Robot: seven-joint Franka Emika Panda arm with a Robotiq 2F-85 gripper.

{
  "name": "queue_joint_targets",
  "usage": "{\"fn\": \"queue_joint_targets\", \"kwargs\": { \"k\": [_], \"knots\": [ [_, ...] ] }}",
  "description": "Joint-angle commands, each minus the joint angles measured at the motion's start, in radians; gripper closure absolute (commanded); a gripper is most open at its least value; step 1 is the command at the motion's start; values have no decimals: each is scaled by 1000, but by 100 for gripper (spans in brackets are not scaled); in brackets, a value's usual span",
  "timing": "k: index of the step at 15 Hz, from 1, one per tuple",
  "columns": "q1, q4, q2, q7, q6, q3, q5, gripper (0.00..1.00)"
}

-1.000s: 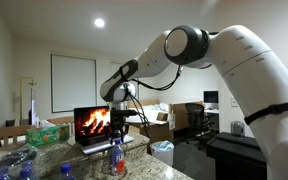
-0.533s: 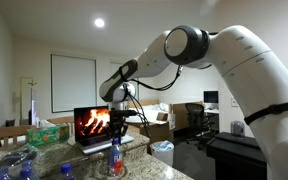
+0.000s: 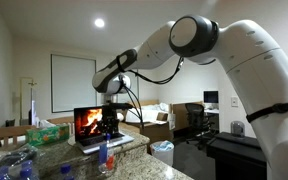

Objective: Move the three bottles of water to the left

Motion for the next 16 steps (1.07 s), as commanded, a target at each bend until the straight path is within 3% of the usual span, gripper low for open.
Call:
{"fn": "queue_joint_targets", "kwargs": {
  "k": [1,6,7,12,13,16],
  "knots": [
    [15,-7,-81,-126,-90,46,-13,84],
    [82,122,-60,-237,-220,103,-54,84],
    [73,73,-76,-174,-173,89,-26,65],
    [92,107,-65,-198,-197,101,-43,65],
    [90,107,-64,-201,-197,100,-43,85],
    [127,134,-84,-169,-176,87,-176,85]
  ]
}}
